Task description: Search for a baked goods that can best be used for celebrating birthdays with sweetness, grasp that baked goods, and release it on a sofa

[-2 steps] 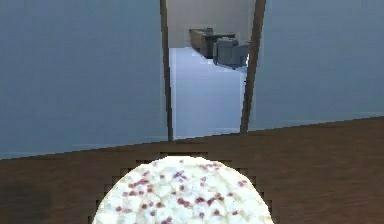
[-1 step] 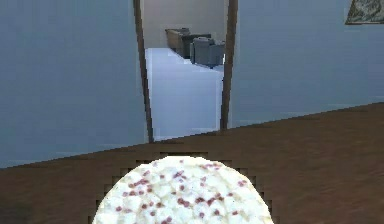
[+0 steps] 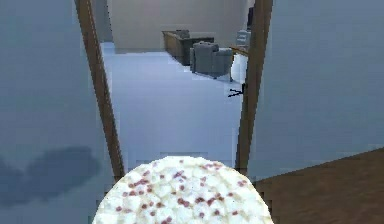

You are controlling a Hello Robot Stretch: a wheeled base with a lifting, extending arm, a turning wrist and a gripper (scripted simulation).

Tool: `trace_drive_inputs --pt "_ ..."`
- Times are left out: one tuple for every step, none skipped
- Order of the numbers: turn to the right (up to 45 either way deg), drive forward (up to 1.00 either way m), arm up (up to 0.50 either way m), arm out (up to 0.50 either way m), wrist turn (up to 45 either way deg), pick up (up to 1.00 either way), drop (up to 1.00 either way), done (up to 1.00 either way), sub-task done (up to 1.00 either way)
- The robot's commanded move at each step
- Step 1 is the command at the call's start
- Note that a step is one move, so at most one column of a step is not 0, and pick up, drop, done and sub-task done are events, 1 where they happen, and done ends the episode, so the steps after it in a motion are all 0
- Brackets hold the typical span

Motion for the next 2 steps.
trace_drive_inputs --pt "3.0 0.0 0.0 0.0 0.0 0.0 0.0 0.0 0.0" --pt "0.0 1.0 0.0 0.0 0.0 0.0 0.0 0.0 0.0"
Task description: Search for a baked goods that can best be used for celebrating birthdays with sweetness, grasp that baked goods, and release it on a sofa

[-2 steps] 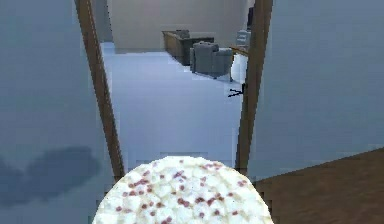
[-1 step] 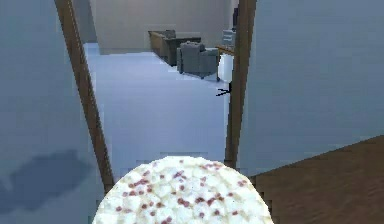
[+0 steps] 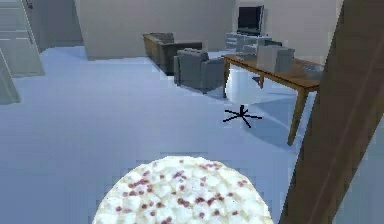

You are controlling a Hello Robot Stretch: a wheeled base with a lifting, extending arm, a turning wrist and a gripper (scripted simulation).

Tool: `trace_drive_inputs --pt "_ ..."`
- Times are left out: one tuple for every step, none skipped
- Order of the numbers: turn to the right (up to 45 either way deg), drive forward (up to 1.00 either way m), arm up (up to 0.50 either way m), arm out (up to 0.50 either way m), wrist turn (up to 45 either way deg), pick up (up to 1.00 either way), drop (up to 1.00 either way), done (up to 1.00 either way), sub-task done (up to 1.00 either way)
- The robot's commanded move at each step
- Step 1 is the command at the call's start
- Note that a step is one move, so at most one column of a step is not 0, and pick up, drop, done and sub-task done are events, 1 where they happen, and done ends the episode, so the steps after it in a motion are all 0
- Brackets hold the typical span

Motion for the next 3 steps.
trace_drive_inputs --pt "0.0 0.2 0.0 0.0 0.0 0.0 0.0 0.0 0.0" --pt "-39.0 0.0 0.0 0.0 0.0 0.0 0.0 0.0 0.0" --pt "0.0 1.0 0.0 0.0 0.0 0.0 0.0 0.0 0.0"
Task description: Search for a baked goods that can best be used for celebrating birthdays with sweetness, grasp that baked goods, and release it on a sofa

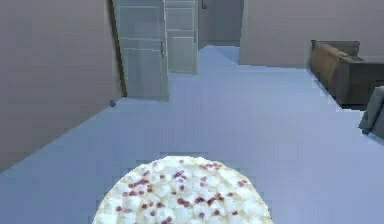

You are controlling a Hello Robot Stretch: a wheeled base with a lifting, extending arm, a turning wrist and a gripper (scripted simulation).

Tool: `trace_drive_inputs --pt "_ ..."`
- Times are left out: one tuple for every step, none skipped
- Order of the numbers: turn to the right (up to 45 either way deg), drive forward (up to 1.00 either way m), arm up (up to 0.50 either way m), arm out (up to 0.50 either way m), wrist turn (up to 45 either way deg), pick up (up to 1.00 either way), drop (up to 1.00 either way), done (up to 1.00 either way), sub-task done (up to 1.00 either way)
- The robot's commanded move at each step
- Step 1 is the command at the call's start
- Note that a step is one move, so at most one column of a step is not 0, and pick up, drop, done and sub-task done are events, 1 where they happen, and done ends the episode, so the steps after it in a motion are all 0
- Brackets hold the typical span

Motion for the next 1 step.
trace_drive_inputs --pt "0.0 1.0 0.0 0.0 0.0 0.0 0.0 0.0 0.0"
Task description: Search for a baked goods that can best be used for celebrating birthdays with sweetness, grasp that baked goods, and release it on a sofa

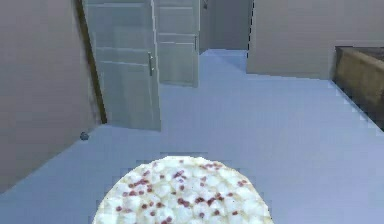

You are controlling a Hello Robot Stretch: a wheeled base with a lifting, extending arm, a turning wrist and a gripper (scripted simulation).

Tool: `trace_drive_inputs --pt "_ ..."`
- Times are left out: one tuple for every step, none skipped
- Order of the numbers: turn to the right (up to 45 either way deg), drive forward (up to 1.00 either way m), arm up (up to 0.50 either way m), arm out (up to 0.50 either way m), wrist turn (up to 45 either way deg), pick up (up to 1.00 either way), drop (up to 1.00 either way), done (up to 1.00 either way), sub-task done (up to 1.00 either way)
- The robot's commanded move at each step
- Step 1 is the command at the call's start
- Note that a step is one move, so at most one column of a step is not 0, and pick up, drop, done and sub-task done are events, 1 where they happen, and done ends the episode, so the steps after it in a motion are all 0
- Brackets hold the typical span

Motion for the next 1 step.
trace_drive_inputs --pt "0.0 1.0 0.0 0.0 0.0 0.0 0.0 0.0 0.0"
